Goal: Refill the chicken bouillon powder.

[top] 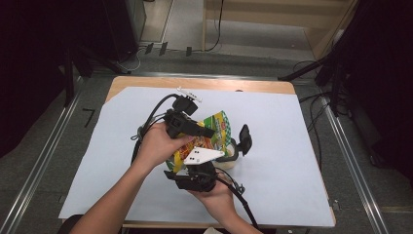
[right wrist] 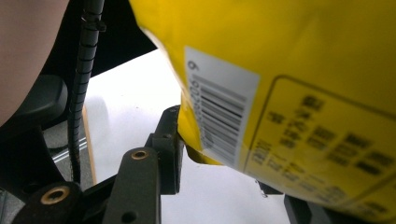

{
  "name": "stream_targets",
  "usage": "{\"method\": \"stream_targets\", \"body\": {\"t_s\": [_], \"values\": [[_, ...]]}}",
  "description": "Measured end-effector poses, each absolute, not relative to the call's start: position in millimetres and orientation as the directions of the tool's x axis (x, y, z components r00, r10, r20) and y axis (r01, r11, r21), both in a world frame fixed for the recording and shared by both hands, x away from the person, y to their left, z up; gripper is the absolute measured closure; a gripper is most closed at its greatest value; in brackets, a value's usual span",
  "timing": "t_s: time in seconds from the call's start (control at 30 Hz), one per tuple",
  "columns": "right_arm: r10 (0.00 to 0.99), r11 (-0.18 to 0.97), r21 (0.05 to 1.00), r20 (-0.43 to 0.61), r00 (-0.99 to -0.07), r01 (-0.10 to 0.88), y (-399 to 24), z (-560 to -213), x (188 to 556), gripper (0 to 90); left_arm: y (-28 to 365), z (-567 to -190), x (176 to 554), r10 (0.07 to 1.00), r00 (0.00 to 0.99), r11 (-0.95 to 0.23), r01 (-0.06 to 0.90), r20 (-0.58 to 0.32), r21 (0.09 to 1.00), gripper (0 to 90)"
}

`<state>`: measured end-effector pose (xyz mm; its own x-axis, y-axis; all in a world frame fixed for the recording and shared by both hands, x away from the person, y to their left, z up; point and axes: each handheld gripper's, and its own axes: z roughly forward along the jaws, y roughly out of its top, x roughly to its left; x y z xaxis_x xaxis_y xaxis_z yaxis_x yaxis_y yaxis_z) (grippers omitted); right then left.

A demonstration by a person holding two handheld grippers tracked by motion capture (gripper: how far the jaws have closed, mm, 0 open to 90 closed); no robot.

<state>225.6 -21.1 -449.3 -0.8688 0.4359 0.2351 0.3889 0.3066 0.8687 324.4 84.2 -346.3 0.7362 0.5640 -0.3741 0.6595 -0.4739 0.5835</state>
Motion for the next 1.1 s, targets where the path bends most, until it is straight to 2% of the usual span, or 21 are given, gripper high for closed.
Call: {"method": "stream_targets", "body": {"t_s": [0.27, 1.1], "values": [[0.424, 0.268, 0.872, 0.275, -0.863, 0.409, -21.6, -446.3, 224.1, 59.9, 84.2, -346.1, 326.7, 0.565, 0.729, -0.467, 0.669, -0.387, 0.578, 74.8], [0.436, 0.294, 0.875, 0.236, -0.869, 0.385, -17.5, -447.4, 227.7, 60.1, 89.5, -345.5, 328.7, 0.574, 0.724, -0.456, 0.671, -0.383, 0.584, 75.7]]}}
